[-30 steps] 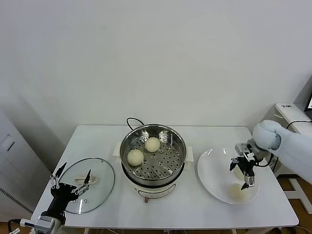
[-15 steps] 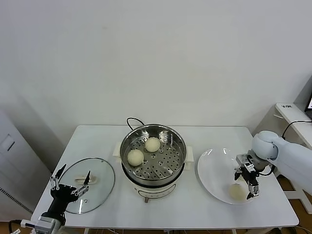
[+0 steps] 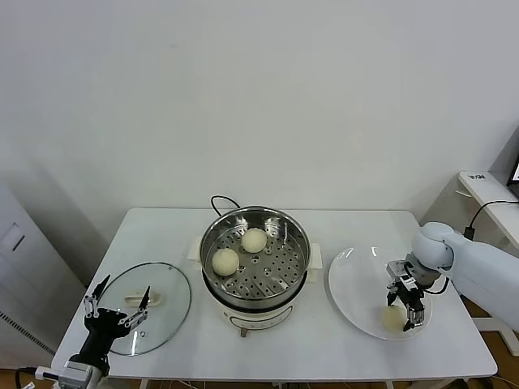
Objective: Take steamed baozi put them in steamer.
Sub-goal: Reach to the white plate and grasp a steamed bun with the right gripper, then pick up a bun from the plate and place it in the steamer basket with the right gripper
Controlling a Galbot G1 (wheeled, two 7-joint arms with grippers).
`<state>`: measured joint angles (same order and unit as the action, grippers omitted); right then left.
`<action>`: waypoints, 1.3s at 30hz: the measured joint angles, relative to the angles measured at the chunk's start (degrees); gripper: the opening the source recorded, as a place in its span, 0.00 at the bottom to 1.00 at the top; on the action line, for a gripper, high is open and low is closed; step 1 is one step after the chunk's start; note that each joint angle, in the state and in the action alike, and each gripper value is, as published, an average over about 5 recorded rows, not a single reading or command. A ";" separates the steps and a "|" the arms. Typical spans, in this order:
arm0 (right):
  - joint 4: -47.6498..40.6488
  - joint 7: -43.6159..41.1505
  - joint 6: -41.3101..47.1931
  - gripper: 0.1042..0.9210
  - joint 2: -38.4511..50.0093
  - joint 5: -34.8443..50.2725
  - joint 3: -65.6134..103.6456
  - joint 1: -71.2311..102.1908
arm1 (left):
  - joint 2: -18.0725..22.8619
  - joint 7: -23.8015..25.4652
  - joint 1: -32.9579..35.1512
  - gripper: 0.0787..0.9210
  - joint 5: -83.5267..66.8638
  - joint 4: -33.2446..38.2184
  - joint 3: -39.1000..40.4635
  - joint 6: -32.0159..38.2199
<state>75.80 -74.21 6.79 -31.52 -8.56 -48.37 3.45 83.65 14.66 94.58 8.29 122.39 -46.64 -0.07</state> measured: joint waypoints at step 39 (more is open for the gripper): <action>4.56 1.97 -16.75 0.31 -22.33 16.60 -17.46 -39.75 | 0.58 -0.16 -0.38 0.88 -0.70 1.16 -0.88 -0.30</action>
<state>80.36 -72.24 -9.96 -53.86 8.05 -65.84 -36.30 84.23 14.51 94.20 7.59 123.55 -47.52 -0.37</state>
